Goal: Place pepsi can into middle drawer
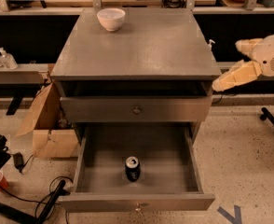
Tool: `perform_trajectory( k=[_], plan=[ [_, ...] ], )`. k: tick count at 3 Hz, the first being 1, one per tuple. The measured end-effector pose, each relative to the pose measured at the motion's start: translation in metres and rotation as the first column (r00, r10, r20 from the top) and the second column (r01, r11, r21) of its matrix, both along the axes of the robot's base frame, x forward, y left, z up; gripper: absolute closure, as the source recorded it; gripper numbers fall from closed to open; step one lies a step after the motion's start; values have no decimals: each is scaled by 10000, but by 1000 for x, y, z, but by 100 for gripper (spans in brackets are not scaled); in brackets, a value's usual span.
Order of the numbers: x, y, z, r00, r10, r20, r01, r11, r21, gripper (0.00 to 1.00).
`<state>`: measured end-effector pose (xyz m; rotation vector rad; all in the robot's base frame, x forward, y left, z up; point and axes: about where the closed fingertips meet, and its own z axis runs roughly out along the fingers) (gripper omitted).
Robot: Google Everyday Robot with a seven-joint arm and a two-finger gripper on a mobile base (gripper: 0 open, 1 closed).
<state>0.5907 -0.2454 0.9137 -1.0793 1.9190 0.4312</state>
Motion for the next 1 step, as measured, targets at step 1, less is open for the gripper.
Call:
perform_trajectory(
  k=[1],
  plan=[
    [12, -34, 54, 9673, -1838, 1747, 2035, 9737, -1020, 0]
  ],
)
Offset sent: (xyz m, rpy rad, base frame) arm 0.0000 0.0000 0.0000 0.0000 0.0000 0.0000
